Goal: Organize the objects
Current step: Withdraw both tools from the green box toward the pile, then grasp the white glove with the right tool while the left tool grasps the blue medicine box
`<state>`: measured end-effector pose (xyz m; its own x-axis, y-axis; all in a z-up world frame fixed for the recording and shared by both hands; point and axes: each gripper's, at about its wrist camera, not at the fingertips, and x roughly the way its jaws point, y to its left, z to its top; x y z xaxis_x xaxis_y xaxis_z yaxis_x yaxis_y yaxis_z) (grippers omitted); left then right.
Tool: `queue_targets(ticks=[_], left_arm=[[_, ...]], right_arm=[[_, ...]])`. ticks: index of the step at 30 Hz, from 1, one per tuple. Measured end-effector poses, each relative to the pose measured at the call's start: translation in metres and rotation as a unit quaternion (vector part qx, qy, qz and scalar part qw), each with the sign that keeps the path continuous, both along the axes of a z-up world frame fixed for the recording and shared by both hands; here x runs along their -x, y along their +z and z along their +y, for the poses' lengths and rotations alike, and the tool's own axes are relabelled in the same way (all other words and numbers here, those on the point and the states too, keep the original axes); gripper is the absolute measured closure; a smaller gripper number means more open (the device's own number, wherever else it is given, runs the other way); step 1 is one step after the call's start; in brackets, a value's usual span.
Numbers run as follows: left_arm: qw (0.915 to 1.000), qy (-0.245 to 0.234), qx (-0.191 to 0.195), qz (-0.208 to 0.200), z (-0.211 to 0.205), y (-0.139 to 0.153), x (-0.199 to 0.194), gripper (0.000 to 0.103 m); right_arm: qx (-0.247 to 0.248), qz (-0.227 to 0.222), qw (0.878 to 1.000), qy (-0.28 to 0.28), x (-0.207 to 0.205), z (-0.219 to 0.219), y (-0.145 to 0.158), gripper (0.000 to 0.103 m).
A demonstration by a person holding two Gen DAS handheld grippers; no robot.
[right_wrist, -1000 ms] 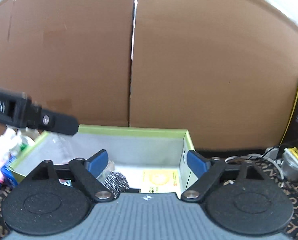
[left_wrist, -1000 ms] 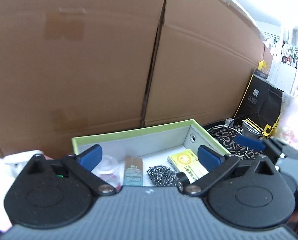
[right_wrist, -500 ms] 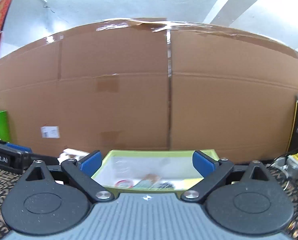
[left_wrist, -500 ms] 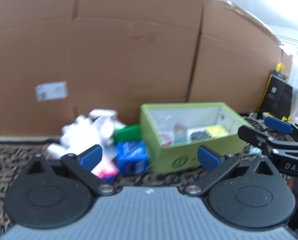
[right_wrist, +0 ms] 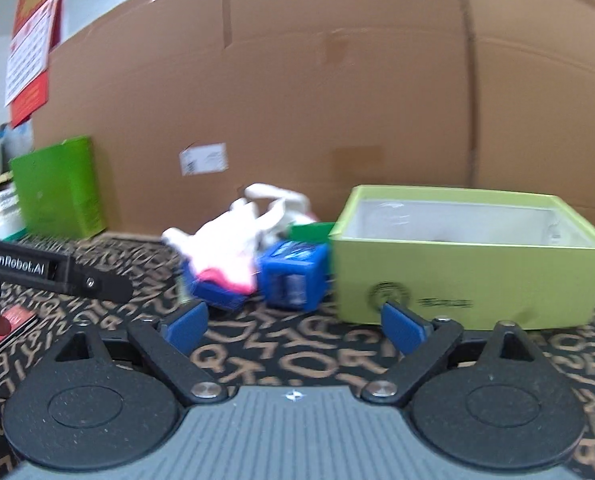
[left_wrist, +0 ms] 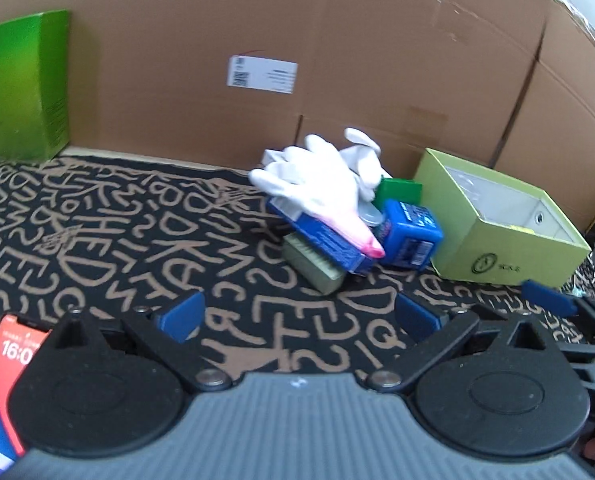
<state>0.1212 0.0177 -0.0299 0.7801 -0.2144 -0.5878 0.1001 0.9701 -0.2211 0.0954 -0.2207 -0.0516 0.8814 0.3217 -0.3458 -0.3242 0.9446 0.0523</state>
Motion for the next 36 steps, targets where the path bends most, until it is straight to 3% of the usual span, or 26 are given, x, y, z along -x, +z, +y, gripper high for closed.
queue_targets(ticks=[6, 9, 15, 16, 19, 20, 22, 26, 31, 36], left_arm=[[1.0000, 0.003, -0.003, -0.003, 0.013, 0.001, 0.001, 0.000], [1.0000, 0.007, 0.001, -0.001, 0.020, 0.000, -0.001, 0.000], [0.9998, 0.015, 0.006, 0.008, 0.030, -0.006, -0.010, 0.000], [0.9998, 0.015, 0.006, 0.011, 0.030, -0.007, -0.011, 0.000], [0.9998, 0.010, 0.006, 0.013, 0.028, -0.008, -0.015, 0.000], [0.9999, 0.008, 0.005, 0.013, 0.027, -0.008, -0.016, 0.000], [0.9999, 0.004, 0.003, 0.012, 0.023, -0.007, -0.017, 0.000], [1.0000, -0.003, 0.001, 0.009, 0.013, -0.006, -0.020, 0.000], [0.9998, -0.010, -0.016, 0.003, 0.001, -0.005, -0.031, 0.000], [0.9995, -0.016, -0.026, 0.005, -0.017, -0.008, -0.074, 0.000]], right_arm=[[-0.003, 0.016, 0.999, 0.044, -0.029, 0.037, -0.005, 0.019], [-0.011, 0.028, 0.998, 0.062, -0.052, 0.053, -0.005, 0.030], [-0.042, 0.062, 0.995, 0.062, -0.094, 0.070, -0.010, 0.043], [-0.047, 0.070, 0.995, 0.061, -0.099, 0.071, -0.013, 0.046], [-0.076, 0.095, 0.990, 0.078, -0.106, 0.069, -0.018, 0.076], [-0.083, 0.093, 0.989, 0.080, -0.102, 0.067, -0.016, 0.087], [-0.068, 0.069, 0.992, 0.077, -0.088, 0.067, -0.010, 0.092], [-0.034, 0.028, 0.995, 0.089, -0.049, 0.056, 0.003, 0.093], [-0.010, 0.037, 0.995, 0.091, 0.004, 0.017, 0.005, 0.093], [0.020, 0.078, 0.995, 0.051, 0.040, -0.023, -0.013, 0.092]])
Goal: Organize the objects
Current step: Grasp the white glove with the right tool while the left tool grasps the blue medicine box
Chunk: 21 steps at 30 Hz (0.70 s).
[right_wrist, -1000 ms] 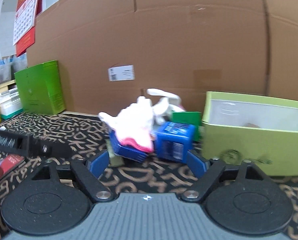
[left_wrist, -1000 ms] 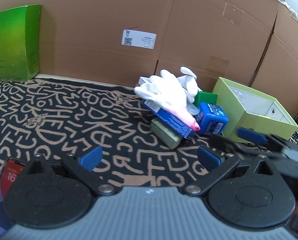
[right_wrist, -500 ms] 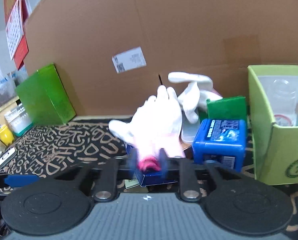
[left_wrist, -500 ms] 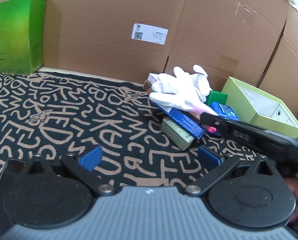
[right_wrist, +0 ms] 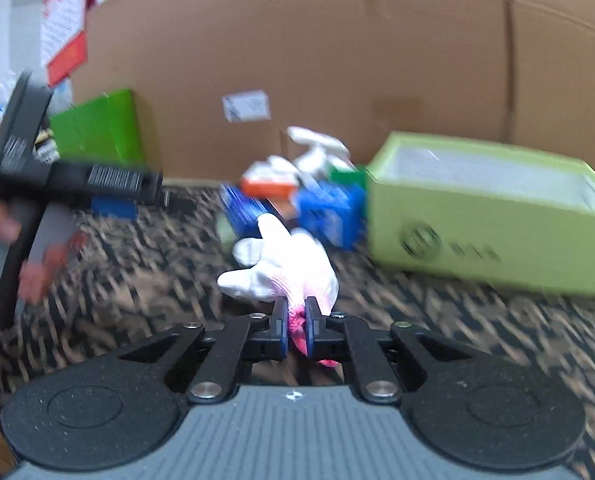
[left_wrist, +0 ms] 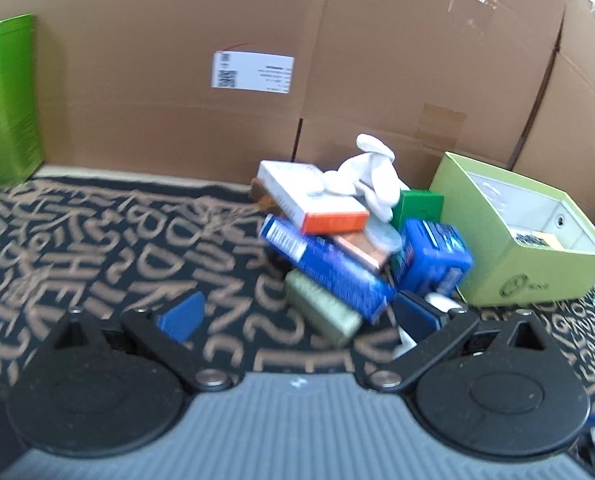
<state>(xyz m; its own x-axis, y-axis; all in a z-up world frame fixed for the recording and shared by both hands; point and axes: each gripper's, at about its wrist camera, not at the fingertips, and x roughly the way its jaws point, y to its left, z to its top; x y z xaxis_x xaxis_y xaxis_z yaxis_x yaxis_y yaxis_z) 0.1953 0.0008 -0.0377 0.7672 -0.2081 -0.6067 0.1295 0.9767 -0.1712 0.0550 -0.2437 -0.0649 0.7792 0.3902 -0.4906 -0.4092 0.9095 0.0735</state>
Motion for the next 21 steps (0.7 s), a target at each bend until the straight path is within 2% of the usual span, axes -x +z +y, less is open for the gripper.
queue_targets(ticks=[1, 3, 5, 7, 9, 10, 11, 12, 14, 17, 21], left_arm=[[1.0000, 0.005, -0.006, 0.002, -0.002, -0.002, -0.012, 0.000], [0.9997, 0.017, -0.015, 0.011, -0.005, -0.008, -0.038, 0.000], [0.9992, 0.030, -0.011, 0.024, -0.004, -0.014, -0.060, 0.000], [0.9988, 0.035, 0.005, 0.034, -0.001, -0.020, -0.077, 0.004], [0.9985, 0.025, 0.017, 0.047, -0.001, -0.024, -0.090, 0.026], [0.9980, 0.012, 0.023, 0.057, -0.001, -0.026, -0.094, 0.033], [0.9969, -0.004, 0.036, 0.071, -0.001, -0.028, -0.097, 0.051], [0.9959, -0.013, 0.053, 0.073, -0.001, -0.028, -0.096, 0.058], [0.9955, -0.028, 0.057, 0.071, -0.002, -0.023, -0.090, 0.066], [0.9910, -0.064, 0.086, 0.080, 0.001, -0.010, -0.071, 0.074], [0.9887, -0.110, 0.076, 0.068, 0.003, 0.005, -0.027, 0.076]], right_arm=[[0.007, 0.009, 1.000, -0.005, 0.002, -0.005, -0.004, 0.092], [0.007, 0.013, 1.000, -0.021, 0.006, -0.013, -0.010, 0.084], [-0.002, 0.015, 0.999, -0.030, 0.007, -0.017, -0.012, 0.059], [-0.007, 0.005, 0.999, -0.038, 0.008, -0.018, -0.012, 0.049], [-0.006, 0.001, 0.999, -0.037, 0.004, -0.014, -0.011, 0.049], [-0.006, 0.002, 0.999, -0.034, 0.001, -0.013, -0.011, 0.047], [-0.007, 0.003, 0.999, -0.032, -0.002, -0.012, -0.010, 0.045], [-0.007, 0.004, 1.000, -0.029, -0.003, -0.011, -0.010, 0.043], [-0.006, 0.005, 1.000, -0.023, -0.006, -0.008, -0.011, 0.040], [-0.005, 0.008, 1.000, -0.010, -0.010, -0.001, -0.011, 0.036], [0.005, 0.009, 1.000, 0.012, -0.011, 0.004, -0.009, 0.032]])
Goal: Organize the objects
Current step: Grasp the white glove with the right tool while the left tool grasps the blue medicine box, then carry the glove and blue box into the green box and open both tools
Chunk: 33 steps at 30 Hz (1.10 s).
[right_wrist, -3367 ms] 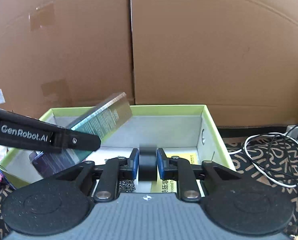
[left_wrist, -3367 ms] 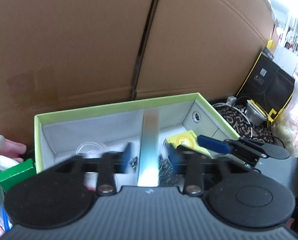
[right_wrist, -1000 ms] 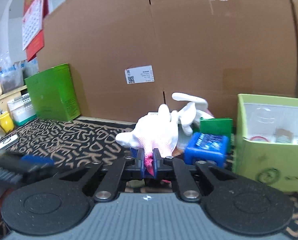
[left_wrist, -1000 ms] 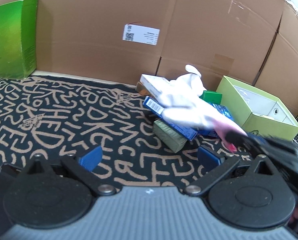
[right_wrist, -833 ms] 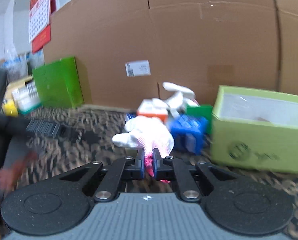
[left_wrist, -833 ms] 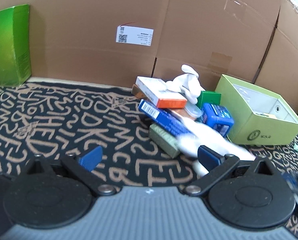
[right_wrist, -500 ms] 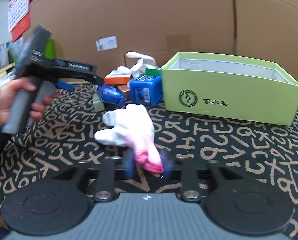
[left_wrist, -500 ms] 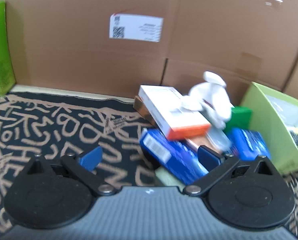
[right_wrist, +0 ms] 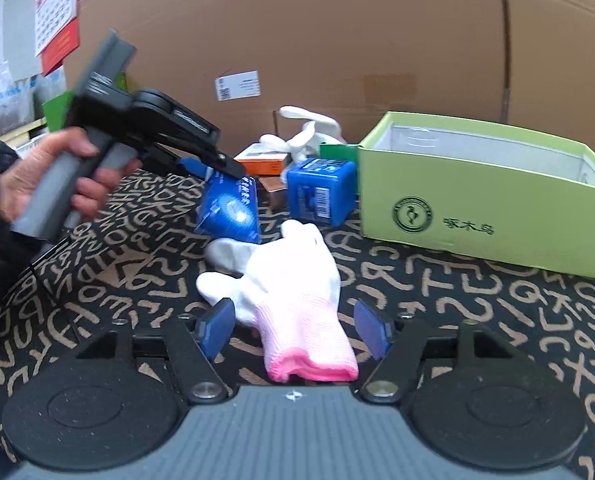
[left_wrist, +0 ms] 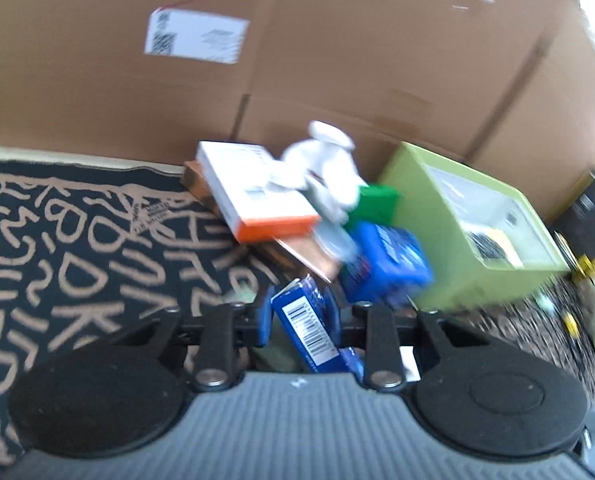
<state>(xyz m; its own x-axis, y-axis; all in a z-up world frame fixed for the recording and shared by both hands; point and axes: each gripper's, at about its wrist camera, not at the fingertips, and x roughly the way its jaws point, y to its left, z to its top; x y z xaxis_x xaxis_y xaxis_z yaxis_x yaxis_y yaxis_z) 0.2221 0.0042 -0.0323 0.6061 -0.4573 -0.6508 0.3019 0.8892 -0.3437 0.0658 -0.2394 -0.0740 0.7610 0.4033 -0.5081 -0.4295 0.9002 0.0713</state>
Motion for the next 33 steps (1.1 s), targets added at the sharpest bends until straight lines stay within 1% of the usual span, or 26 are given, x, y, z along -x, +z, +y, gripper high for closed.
queue_targets(ticks=[2, 4, 5, 6, 8, 10, 12, 13, 15, 16, 18, 19, 20, 21, 22, 23, 24, 26, 27, 29, 33], left_arm=[[0.9999, -0.013, 0.001, -0.001, 0.004, 0.004, 0.021, 0.075], [0.9997, -0.023, 0.000, -0.003, 0.008, 0.007, 0.036, 0.072], [0.9996, -0.026, -0.004, -0.004, 0.010, 0.007, 0.044, 0.068], [0.9995, -0.030, -0.003, -0.004, 0.013, 0.007, 0.052, 0.060], [0.9994, -0.034, 0.003, 0.007, 0.015, 0.004, 0.062, 0.051], [0.9990, -0.042, -0.001, 0.014, 0.011, -0.004, 0.068, 0.051], [0.9990, -0.041, -0.006, 0.017, 0.005, -0.012, 0.069, 0.052], [0.9990, -0.041, -0.005, 0.019, 0.002, -0.014, 0.068, 0.054], [0.9988, -0.042, 0.005, 0.025, -0.002, -0.017, 0.065, 0.062], [0.9988, -0.042, 0.008, 0.025, -0.004, -0.018, 0.063, 0.062], [0.9992, -0.037, -0.002, 0.016, -0.009, -0.019, 0.061, 0.062], [0.9994, -0.031, -0.006, 0.015, -0.011, -0.020, 0.060, 0.062], [0.9994, -0.029, -0.005, 0.018, -0.012, -0.021, 0.059, 0.065], [0.9992, -0.032, 0.002, 0.022, -0.012, -0.022, 0.059, 0.072], [0.9989, -0.038, 0.013, 0.026, -0.013, -0.021, 0.060, 0.076], [0.9984, -0.045, 0.021, 0.028, -0.013, -0.019, 0.061, 0.082], [0.9983, -0.048, 0.020, 0.024, -0.015, -0.016, 0.063, 0.086], [0.9985, -0.054, 0.002, 0.003, -0.022, -0.008, 0.069, 0.086], [0.9984, -0.056, 0.000, -0.003, -0.024, -0.004, 0.071, 0.086], [0.9977, -0.065, 0.012, -0.011, -0.029, 0.007, 0.073, 0.086], [0.9947, -0.088, 0.030, -0.044, -0.046, 0.036, 0.073, 0.086]], right_arm=[[0.006, 0.003, 1.000, 0.008, -0.002, 0.003, 0.000, 0.031], [0.013, 0.004, 1.000, 0.017, -0.006, 0.006, -0.001, 0.028], [0.018, 0.007, 0.999, 0.025, -0.008, 0.009, -0.001, 0.028], [0.024, 0.010, 0.999, 0.033, -0.011, 0.012, -0.002, 0.028], [0.035, 0.017, 0.998, 0.051, -0.017, 0.019, -0.005, 0.028], [0.048, 0.026, 0.997, 0.061, -0.021, 0.025, -0.008, 0.028], [0.058, 0.025, 0.996, 0.067, -0.020, 0.027, -0.009, 0.028], [0.059, 0.026, 0.996, 0.068, -0.018, 0.028, -0.009, 0.028], [0.056, 0.028, 0.996, 0.069, -0.013, 0.025, -0.007, 0.030], [0.055, 0.028, 0.996, 0.069, -0.010, 0.024, -0.006, 0.032], [0.056, 0.029, 0.996, 0.069, -0.006, 0.021, -0.005, 0.038], [0.057, 0.030, 0.996, 0.068, -0.005, 0.020, -0.005, 0.047], [0.057, 0.033, 0.996, 0.066, -0.005, 0.019, -0.006, 0.061], [0.057, 0.037, 0.996, 0.062, -0.006, 0.018, -0.007, 0.067], [0.051, 0.037, 0.996, 0.060, -0.006, 0.016, -0.007, 0.073], [0.045, 0.038, 0.997, 0.058, -0.005, 0.014, -0.007, 0.087], [0.040, 0.039, 0.997, 0.056, -0.005, 0.013, -0.006, 0.089], [0.025, 0.039, 0.997, 0.058, -0.002, 0.010, -0.002, 0.091], [0.015, 0.038, 0.997, 0.060, -0.001, 0.008, 0.001, 0.091], [-0.002, 0.029, 0.998, 0.061, 0.004, 0.002, 0.010, 0.092], [-0.020, -0.012, 0.999, 0.048, 0.013, -0.014, 0.034, 0.092]])
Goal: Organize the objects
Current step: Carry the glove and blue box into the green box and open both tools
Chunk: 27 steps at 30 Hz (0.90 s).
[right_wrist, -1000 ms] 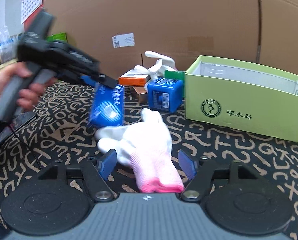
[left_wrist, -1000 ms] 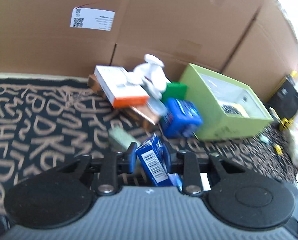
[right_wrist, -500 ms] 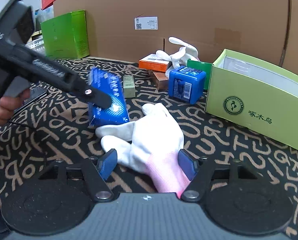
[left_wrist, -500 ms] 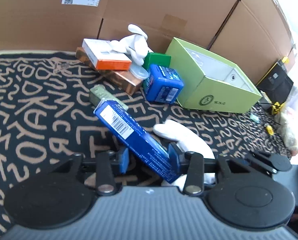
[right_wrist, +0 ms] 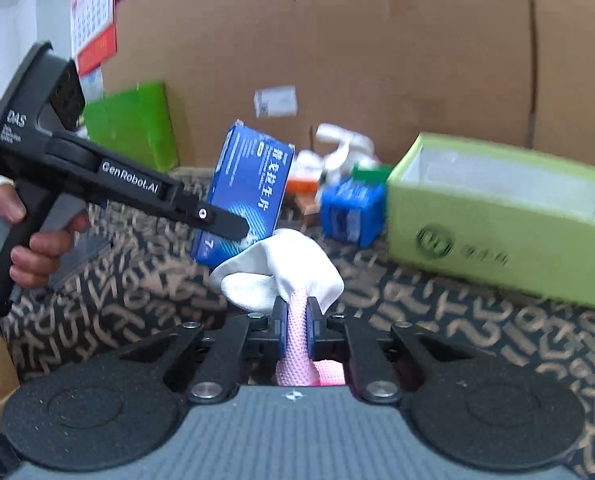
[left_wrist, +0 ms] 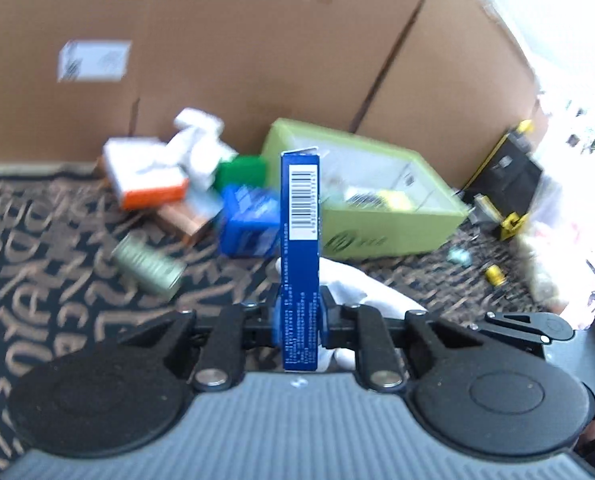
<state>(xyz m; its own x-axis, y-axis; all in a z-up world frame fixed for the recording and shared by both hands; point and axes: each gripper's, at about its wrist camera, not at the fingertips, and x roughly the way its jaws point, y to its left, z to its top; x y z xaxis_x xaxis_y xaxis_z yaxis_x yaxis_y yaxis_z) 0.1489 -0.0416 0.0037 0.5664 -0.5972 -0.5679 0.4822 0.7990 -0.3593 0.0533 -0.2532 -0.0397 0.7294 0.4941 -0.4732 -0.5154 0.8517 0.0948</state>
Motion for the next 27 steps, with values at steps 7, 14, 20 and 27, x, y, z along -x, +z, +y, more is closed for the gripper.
queue_targets(ticks=[7, 14, 20, 27], left_arm=[[0.9971, -0.050, 0.025, -0.052, -0.052, 0.049, -0.009, 0.086], [0.9947, -0.081, 0.034, -0.053, -0.117, 0.066, -0.044, 0.086], [0.9964, -0.078, 0.023, -0.024, -0.168, 0.050, -0.096, 0.086], [0.9964, -0.081, -0.026, 0.006, -0.207, 0.009, -0.144, 0.086]], right_arm=[[-0.004, -0.076, 0.994, -0.081, -0.003, -0.041, 0.047, 0.092], [0.030, -0.124, 0.977, -0.171, -0.033, -0.077, 0.073, 0.092], [0.084, -0.152, 0.960, -0.219, -0.081, -0.098, 0.073, 0.092], [0.095, -0.103, 0.962, -0.236, -0.139, -0.121, 0.047, 0.092]])
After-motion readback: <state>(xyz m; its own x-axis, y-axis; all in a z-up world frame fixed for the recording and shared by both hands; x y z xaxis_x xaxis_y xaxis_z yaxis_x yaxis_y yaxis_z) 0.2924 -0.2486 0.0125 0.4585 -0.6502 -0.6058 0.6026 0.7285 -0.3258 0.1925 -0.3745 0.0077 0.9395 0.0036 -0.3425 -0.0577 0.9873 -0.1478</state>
